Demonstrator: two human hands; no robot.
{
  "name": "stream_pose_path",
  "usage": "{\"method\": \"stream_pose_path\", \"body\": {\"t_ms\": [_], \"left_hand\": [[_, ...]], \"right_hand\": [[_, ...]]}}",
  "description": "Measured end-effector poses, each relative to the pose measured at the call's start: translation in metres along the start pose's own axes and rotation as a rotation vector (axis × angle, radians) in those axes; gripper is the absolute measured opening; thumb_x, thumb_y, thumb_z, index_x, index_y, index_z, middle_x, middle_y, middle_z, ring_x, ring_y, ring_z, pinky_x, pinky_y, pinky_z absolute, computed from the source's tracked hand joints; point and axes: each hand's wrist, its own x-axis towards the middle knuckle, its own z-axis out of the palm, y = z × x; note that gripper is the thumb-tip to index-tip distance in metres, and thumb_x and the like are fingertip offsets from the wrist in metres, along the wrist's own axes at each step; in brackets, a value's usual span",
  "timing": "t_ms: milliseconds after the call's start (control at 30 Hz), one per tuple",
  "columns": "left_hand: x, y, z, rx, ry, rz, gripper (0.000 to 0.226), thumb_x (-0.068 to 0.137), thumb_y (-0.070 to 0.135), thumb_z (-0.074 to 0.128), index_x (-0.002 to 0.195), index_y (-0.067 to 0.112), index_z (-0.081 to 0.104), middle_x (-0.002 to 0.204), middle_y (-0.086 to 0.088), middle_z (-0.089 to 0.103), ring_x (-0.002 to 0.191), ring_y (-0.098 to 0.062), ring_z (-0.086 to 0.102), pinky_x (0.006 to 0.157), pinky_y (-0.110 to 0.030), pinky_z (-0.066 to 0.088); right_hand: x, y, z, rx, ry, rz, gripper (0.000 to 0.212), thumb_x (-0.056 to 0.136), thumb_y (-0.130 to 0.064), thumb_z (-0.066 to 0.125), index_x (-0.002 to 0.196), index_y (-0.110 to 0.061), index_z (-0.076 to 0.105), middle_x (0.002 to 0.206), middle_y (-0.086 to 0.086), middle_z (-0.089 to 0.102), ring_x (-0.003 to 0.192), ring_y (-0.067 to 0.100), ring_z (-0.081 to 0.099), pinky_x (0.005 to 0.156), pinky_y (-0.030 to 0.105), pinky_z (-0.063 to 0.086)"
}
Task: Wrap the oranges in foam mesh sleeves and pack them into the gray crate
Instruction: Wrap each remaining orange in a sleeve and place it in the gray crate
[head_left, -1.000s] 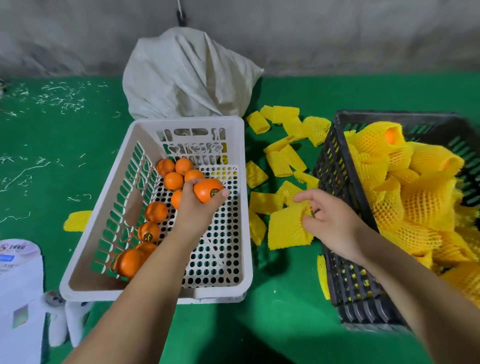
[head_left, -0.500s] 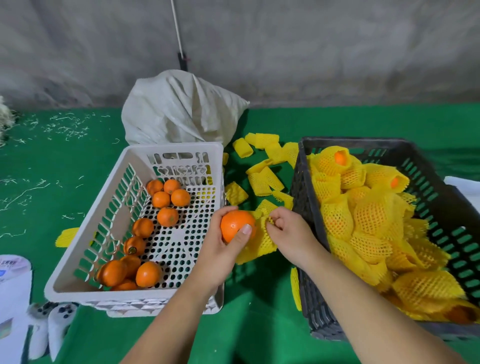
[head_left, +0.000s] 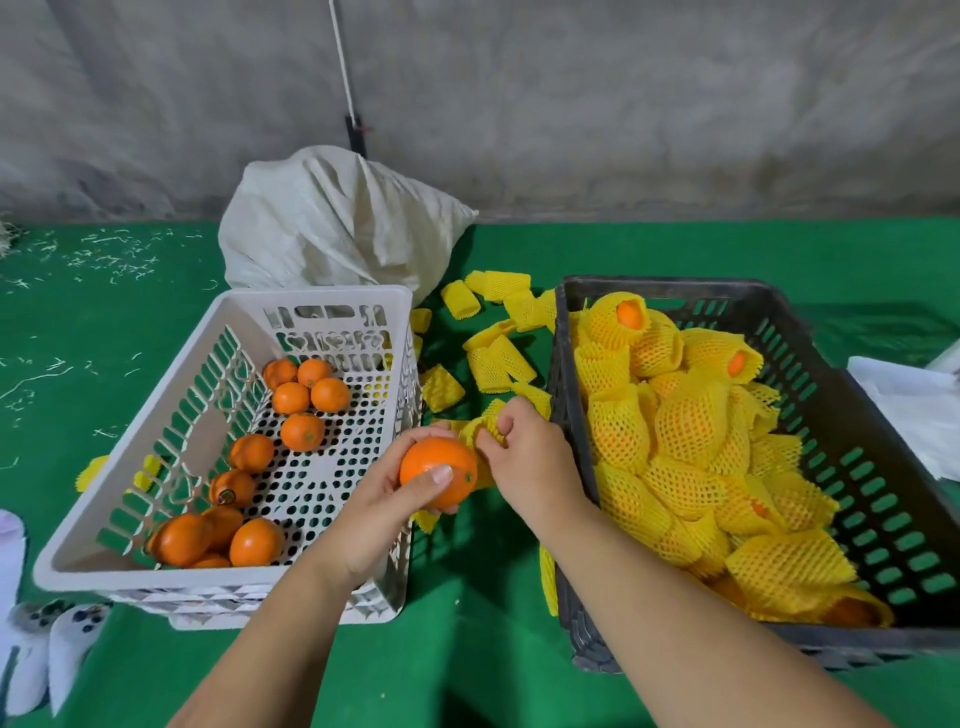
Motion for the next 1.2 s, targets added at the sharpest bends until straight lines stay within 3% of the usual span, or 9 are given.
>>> {"method": "stream_pose_path", "body": {"t_ms": [100, 233, 433, 567, 767, 900, 1067, 1200], "left_hand": [[-0.002, 0.005, 0.001, 0.043, -0.035, -0.017, 0.058, 0.077, 0.053, 0.079, 0.13, 0.033, 0.068, 0.125, 0.002, 0.069, 0.106, -0.035, 0.074, 0.088, -0.053, 0.061], [0.0, 0.009, 0.005, 0.062, -0.059, -0.023, 0.058, 0.074, 0.052, 0.08, 0.128, 0.033, 0.072, 0.122, 0.005, 0.071, 0.106, -0.03, 0.075, 0.085, -0.046, 0.065], [0.004, 0.0, 0.008, 0.006, 0.088, 0.029, 0.064, 0.07, 0.053, 0.084, 0.129, 0.028, 0.072, 0.124, -0.006, 0.071, 0.1, -0.026, 0.076, 0.074, -0.03, 0.061], [0.005, -0.011, 0.009, 0.112, 0.158, 0.135, 0.062, 0.069, 0.056, 0.089, 0.126, 0.042, 0.067, 0.121, 0.014, 0.069, 0.106, -0.021, 0.073, 0.081, -0.033, 0.063], [0.005, -0.02, 0.005, 0.315, 0.269, 0.297, 0.087, 0.071, 0.071, 0.085, 0.144, 0.055, 0.04, 0.142, 0.033, 0.045, 0.122, -0.001, 0.059, 0.09, -0.017, 0.057], [0.005, -0.022, 0.004, 0.339, 0.287, 0.301, 0.091, 0.08, 0.059, 0.084, 0.152, 0.053, 0.03, 0.152, 0.028, 0.035, 0.135, -0.009, 0.052, 0.104, -0.03, 0.053], [0.003, -0.019, 0.0, 0.347, 0.134, 0.289, 0.091, 0.087, 0.052, 0.07, 0.158, 0.059, 0.015, 0.156, 0.035, 0.027, 0.145, -0.002, 0.041, 0.111, -0.024, 0.044], [0.002, -0.019, 0.001, 0.39, 0.16, 0.26, 0.086, 0.086, 0.061, 0.074, 0.156, 0.056, 0.026, 0.155, 0.032, 0.036, 0.137, -0.002, 0.051, 0.111, -0.029, 0.048]], "right_hand": [[-0.001, 0.0, 0.0, 0.044, -0.025, -0.018, 0.03, 0.096, -0.032, 0.067, 0.081, -0.023, 0.043, 0.067, -0.006, 0.048, 0.058, 0.012, 0.045, 0.052, 0.032, 0.035], [0.003, 0.002, 0.001, 0.191, -0.143, -0.011, 0.013, 0.098, -0.027, 0.067, 0.097, -0.022, 0.055, 0.074, -0.012, 0.049, 0.072, 0.009, 0.051, 0.068, 0.028, 0.044], [0.006, 0.002, 0.004, 0.285, -0.188, 0.02, 0.008, 0.099, -0.03, 0.066, 0.105, -0.024, 0.065, 0.089, -0.012, 0.063, 0.087, 0.008, 0.062, 0.073, 0.021, 0.047], [0.008, 0.003, 0.002, 0.348, -0.17, 0.03, 0.009, 0.098, -0.031, 0.066, 0.102, -0.023, 0.068, 0.099, -0.011, 0.066, 0.098, 0.006, 0.06, 0.077, 0.02, 0.047], [0.004, 0.001, 0.001, 0.493, -0.271, 0.015, 0.001, 0.097, -0.027, 0.067, 0.097, -0.026, 0.068, 0.096, -0.005, 0.073, 0.095, 0.011, 0.068, 0.087, 0.035, 0.058], [0.004, 0.002, 0.0, 0.608, -0.284, 0.003, 0.005, 0.095, -0.024, 0.071, 0.095, -0.029, 0.07, 0.093, -0.004, 0.074, 0.091, 0.01, 0.07, 0.086, 0.033, 0.059], [0.004, 0.002, 0.0, 0.598, -0.225, -0.012, 0.008, 0.095, -0.022, 0.068, 0.095, -0.029, 0.07, 0.091, -0.001, 0.073, 0.089, 0.017, 0.069, 0.082, 0.04, 0.06], [0.001, 0.0, -0.002, 0.526, -0.163, -0.066, 0.01, 0.098, -0.019, 0.066, 0.096, -0.029, 0.069, 0.085, -0.008, 0.07, 0.082, 0.01, 0.066, 0.078, 0.036, 0.059]]}}
